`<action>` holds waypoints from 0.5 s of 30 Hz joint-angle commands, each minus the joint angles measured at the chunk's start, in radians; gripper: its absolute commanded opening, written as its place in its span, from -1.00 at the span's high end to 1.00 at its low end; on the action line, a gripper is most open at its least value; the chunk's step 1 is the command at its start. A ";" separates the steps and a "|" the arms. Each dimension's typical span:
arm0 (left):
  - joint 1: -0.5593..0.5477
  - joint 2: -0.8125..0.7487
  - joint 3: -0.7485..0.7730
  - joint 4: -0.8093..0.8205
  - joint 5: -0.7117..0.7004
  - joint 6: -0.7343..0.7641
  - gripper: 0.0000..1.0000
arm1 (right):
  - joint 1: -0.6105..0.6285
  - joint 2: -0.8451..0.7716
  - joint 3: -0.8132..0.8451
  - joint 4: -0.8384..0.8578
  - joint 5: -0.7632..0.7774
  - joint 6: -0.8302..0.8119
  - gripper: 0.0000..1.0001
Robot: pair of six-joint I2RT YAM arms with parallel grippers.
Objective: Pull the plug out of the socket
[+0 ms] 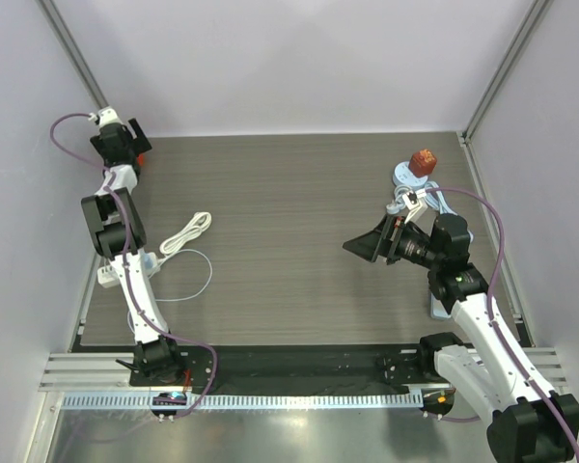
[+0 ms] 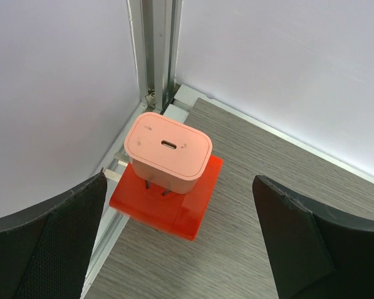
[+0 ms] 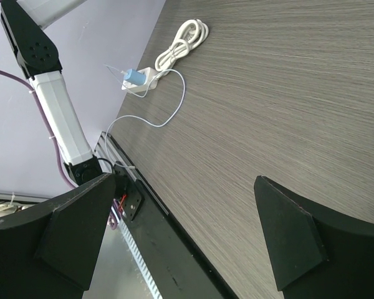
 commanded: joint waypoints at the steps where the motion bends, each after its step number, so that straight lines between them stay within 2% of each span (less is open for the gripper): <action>1: -0.004 0.021 0.053 0.035 -0.042 0.014 -0.99 | -0.004 0.004 0.051 0.036 -0.022 0.010 -0.99; 10: 0.002 0.053 0.070 0.105 -0.045 -0.029 -0.99 | -0.004 0.027 0.062 0.034 -0.031 0.007 -0.99; 15: 0.009 0.084 0.088 0.141 0.022 -0.026 -1.00 | -0.004 0.036 0.064 0.031 -0.034 0.008 -0.99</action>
